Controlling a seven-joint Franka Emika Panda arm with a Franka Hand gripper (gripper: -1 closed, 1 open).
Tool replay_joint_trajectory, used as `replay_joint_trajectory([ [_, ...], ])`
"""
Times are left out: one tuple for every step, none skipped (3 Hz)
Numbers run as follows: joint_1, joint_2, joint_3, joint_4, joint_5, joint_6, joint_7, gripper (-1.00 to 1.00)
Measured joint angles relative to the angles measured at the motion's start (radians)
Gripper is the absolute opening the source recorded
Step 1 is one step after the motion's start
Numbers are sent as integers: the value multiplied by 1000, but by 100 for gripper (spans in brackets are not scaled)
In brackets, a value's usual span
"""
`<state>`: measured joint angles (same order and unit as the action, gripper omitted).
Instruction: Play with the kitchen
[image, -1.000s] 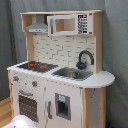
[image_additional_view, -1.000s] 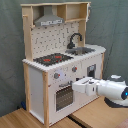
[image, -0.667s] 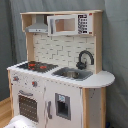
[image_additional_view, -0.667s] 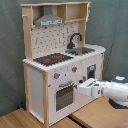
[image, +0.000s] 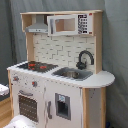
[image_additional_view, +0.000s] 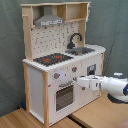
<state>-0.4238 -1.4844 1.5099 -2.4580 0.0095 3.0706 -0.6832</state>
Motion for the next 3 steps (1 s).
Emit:
replay_joint_trajectory([
  [-37, -1, 9, 13, 0, 10, 103, 100],
  [-57, -14, 11, 21, 0, 33, 200, 100],
  [-77, -32, 27, 23, 0, 61, 317, 100],
])
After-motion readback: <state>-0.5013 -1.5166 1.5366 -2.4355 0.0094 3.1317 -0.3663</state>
